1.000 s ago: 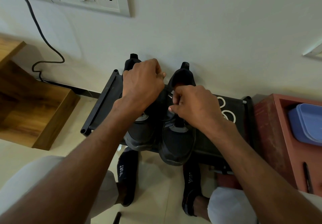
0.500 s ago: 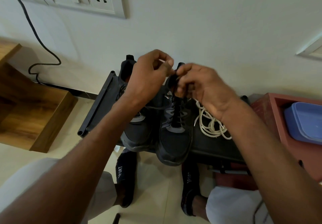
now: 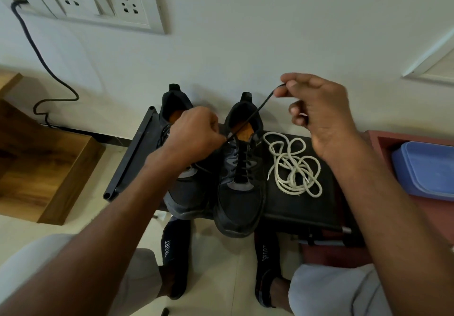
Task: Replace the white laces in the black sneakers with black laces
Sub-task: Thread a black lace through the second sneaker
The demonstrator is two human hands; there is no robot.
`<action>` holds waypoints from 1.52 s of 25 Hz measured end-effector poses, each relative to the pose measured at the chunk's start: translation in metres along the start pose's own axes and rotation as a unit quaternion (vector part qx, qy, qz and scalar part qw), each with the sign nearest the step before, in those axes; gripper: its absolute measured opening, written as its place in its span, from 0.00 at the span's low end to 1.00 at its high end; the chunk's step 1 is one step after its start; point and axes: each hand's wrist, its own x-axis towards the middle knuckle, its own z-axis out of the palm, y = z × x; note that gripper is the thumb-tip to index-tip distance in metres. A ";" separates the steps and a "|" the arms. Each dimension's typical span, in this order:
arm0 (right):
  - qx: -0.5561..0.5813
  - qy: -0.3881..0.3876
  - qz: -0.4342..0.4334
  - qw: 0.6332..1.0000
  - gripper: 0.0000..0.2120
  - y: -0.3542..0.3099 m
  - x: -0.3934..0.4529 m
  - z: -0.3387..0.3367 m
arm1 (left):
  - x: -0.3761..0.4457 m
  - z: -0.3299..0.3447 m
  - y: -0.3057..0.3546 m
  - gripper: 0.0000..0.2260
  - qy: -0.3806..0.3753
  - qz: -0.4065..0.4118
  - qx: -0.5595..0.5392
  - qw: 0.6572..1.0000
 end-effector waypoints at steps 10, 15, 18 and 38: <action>-0.118 -0.066 0.018 0.991 0.04 0.007 -0.010 0.015 | -0.006 0.000 0.018 0.11 -0.039 0.045 -0.310 0.949; -0.185 -0.119 0.047 0.974 0.05 0.013 -0.010 0.017 | -0.003 0.004 0.013 0.05 0.000 0.087 -0.175 0.981; -0.169 -0.137 0.042 0.975 0.05 0.013 -0.010 0.023 | -0.002 0.005 0.018 0.05 -0.031 0.077 -0.229 0.970; -0.362 -0.108 -0.041 0.925 0.10 0.041 -0.006 0.030 | 0.003 0.020 0.006 0.04 0.040 0.067 -0.128 0.989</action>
